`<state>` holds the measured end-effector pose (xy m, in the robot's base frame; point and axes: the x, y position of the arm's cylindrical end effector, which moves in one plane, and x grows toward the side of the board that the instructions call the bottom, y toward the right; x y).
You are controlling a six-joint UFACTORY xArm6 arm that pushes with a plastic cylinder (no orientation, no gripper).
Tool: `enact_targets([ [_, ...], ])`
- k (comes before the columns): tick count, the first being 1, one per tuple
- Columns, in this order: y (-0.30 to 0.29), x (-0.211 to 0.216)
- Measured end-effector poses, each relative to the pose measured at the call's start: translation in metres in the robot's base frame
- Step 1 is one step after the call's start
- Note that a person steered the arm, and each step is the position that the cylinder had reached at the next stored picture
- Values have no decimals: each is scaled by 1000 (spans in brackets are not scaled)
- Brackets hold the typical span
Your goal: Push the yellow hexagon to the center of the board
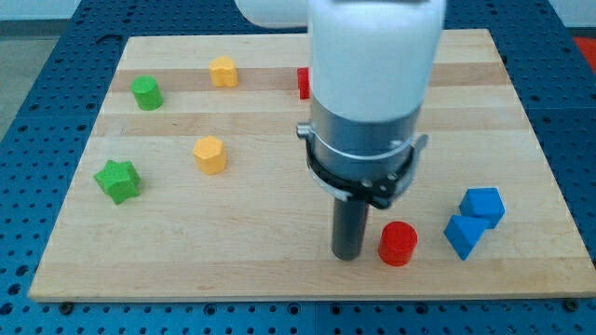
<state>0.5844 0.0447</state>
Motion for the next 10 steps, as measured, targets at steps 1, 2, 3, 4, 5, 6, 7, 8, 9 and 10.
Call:
enact_targets([
  [1, 32, 8],
  [2, 66, 1],
  [3, 63, 5],
  [4, 10, 9],
  [5, -37, -42],
  [6, -63, -113],
  [7, -99, -162],
  [8, -155, -182],
  [9, -197, -188],
  [10, -206, -162],
])
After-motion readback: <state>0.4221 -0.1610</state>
